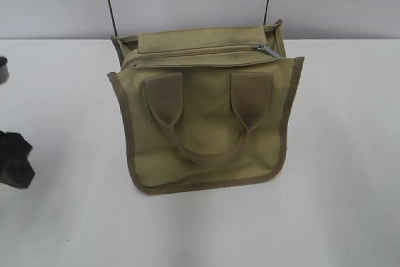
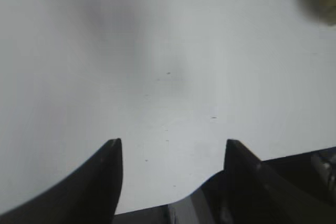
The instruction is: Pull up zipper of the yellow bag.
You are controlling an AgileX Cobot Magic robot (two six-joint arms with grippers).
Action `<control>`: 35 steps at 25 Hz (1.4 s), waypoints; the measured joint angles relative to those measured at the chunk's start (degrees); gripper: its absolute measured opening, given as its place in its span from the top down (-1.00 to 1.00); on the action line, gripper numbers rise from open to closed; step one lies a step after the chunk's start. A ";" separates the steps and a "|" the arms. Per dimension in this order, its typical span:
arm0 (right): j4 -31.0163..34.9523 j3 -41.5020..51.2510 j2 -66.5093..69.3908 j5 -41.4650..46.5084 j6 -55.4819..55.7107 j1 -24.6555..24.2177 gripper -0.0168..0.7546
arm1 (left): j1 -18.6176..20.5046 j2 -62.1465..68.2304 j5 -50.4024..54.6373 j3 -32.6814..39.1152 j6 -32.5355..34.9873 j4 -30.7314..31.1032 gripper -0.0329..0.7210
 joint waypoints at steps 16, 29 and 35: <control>-0.95 19.30 -22.68 1.51 2.45 0.10 -0.45 | -0.07 -43.71 19.41 -2.65 2.14 3.60 -0.31; -7.92 21.47 -22.77 1.51 2.97 0.10 -0.45 | -0.07 -61.00 19.74 8.11 4.80 3.60 -0.31; -7.87 21.46 -22.77 1.51 3.09 0.10 -0.45 | -0.07 -61.00 12.53 10.26 4.86 3.60 -0.31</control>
